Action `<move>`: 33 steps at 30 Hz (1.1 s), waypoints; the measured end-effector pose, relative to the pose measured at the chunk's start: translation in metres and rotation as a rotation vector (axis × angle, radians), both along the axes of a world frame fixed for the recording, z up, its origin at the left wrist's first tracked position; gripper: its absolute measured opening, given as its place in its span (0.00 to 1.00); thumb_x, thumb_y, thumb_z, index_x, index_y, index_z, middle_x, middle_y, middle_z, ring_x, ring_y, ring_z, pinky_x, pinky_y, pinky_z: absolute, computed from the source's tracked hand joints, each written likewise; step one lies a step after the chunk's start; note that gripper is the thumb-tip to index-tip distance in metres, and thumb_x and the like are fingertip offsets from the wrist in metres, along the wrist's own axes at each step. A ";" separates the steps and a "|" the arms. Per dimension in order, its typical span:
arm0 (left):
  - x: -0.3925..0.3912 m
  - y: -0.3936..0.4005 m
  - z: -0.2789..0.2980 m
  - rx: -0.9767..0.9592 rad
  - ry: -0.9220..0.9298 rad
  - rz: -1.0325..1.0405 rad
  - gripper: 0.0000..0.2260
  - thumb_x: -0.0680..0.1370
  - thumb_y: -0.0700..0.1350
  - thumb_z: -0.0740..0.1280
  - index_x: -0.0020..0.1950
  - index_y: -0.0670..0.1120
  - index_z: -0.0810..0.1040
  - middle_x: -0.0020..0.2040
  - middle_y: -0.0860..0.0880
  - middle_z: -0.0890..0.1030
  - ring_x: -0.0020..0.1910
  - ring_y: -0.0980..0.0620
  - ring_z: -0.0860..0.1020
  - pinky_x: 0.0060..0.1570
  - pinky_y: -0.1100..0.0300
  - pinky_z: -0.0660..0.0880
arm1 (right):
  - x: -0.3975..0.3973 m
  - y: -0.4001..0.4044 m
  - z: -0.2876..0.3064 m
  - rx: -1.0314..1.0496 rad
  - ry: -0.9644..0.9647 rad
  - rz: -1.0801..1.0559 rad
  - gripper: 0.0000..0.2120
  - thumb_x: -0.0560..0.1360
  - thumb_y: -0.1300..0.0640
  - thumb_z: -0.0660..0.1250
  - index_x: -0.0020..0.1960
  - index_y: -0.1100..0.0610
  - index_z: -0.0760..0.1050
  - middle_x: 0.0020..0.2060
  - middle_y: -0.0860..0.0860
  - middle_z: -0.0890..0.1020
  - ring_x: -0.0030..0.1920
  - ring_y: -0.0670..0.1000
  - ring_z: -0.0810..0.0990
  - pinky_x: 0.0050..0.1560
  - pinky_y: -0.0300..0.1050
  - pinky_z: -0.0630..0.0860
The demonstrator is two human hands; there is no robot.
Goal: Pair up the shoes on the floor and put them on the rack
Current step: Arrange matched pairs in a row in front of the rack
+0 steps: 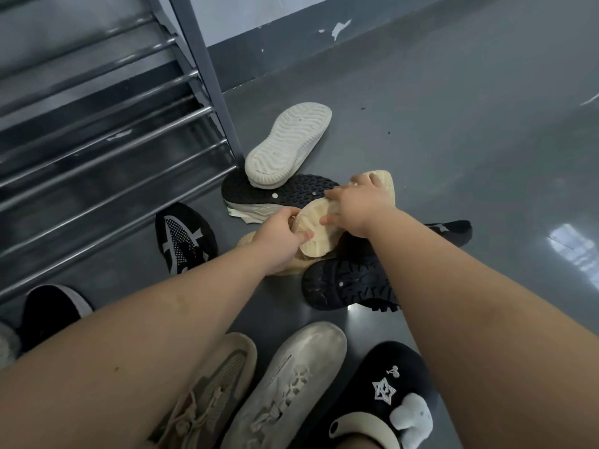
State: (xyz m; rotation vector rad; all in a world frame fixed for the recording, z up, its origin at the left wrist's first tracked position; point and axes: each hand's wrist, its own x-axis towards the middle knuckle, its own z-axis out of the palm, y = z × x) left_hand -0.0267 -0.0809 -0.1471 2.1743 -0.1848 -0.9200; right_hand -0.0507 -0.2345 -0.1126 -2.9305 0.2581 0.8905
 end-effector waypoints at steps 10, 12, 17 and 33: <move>0.020 0.101 0.074 0.125 -0.355 -0.220 0.23 0.72 0.42 0.71 0.67 0.50 0.73 0.62 0.48 0.73 0.61 0.49 0.74 0.66 0.54 0.68 | 0.001 0.075 0.030 0.159 -0.227 0.076 0.30 0.75 0.33 0.57 0.66 0.55 0.67 0.65 0.55 0.73 0.68 0.57 0.66 0.68 0.52 0.60; 0.015 0.134 0.090 0.147 -0.390 -0.204 0.24 0.71 0.41 0.72 0.66 0.50 0.73 0.61 0.49 0.73 0.61 0.50 0.74 0.65 0.56 0.68 | 0.000 0.106 0.039 0.215 -0.277 0.100 0.30 0.74 0.34 0.59 0.65 0.57 0.67 0.62 0.56 0.74 0.64 0.58 0.70 0.62 0.52 0.65; -0.009 0.225 0.119 0.249 -0.491 -0.201 0.24 0.71 0.45 0.73 0.65 0.50 0.72 0.58 0.50 0.71 0.59 0.50 0.74 0.62 0.55 0.70 | -0.005 0.190 0.044 0.282 -0.369 0.234 0.31 0.73 0.34 0.61 0.63 0.58 0.67 0.60 0.56 0.75 0.62 0.58 0.71 0.59 0.51 0.66; -0.081 0.328 0.099 0.172 -0.609 0.049 0.24 0.74 0.45 0.70 0.69 0.50 0.70 0.60 0.49 0.70 0.59 0.50 0.72 0.56 0.60 0.67 | -0.012 0.331 0.043 1.319 0.055 -1.268 0.34 0.69 0.49 0.75 0.68 0.59 0.64 0.55 0.60 0.80 0.47 0.59 0.82 0.28 0.49 0.79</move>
